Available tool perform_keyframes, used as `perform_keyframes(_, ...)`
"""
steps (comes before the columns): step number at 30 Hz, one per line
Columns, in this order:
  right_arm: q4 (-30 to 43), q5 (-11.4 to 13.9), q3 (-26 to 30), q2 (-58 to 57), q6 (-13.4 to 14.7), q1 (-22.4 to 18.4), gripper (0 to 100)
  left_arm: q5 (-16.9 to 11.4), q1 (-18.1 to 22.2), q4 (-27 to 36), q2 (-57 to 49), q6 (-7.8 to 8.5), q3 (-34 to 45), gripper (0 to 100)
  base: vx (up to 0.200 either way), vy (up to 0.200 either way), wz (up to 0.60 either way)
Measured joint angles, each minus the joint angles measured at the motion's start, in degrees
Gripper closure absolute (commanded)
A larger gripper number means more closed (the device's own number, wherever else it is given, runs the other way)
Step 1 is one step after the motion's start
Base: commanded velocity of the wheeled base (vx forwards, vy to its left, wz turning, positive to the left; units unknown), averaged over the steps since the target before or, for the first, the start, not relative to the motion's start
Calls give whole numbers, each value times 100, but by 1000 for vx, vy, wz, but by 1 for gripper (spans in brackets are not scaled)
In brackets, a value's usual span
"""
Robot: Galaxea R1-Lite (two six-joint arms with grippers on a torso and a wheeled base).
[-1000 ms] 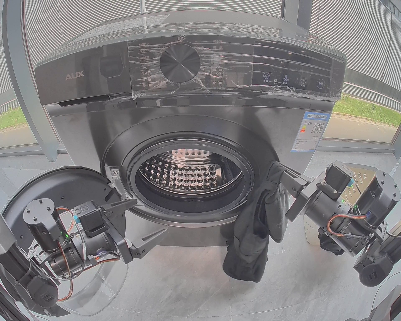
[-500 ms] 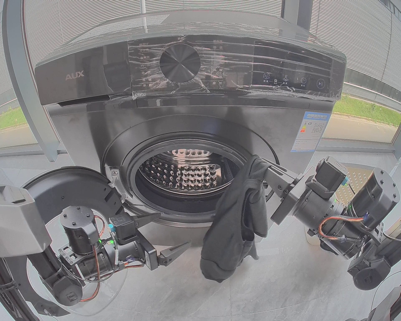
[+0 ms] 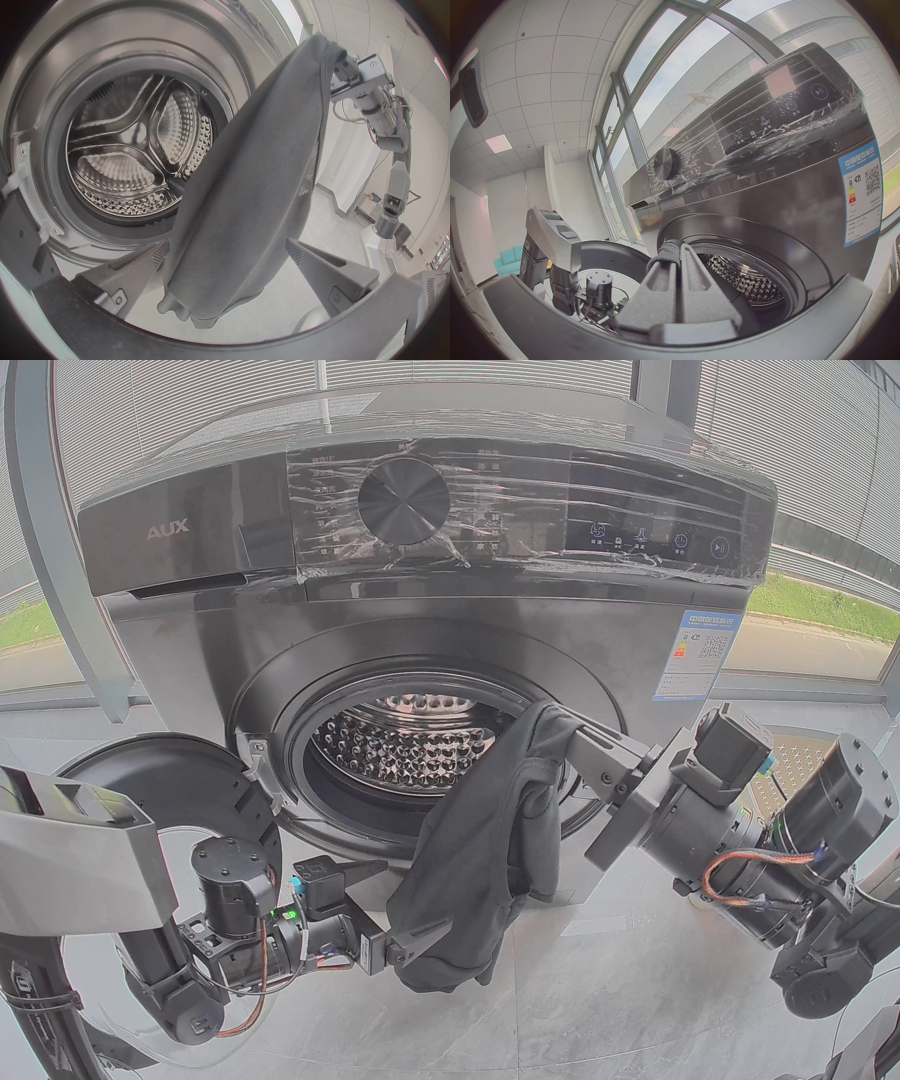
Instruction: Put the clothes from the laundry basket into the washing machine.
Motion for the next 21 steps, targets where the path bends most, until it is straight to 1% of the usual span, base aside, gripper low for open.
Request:
perform_keyframes(4,0,-22,-27,30,104,99,100,7,-20,0,172,2,-80,0,0,0,0)
perform_keyframes(8,-2,-32,-30,44,137,157,100,7,-44,2,276,6,-122,0,0,0,0)
perform_keyframes(13,-2,-29,9,57,151,245,100,7,-80,-1,397,2,-223,0,0,0,0)
perform_keyframes(21,-5,-32,55,72,151,276,100,-6,-193,-12,603,-22,-378,0,0,0,0)
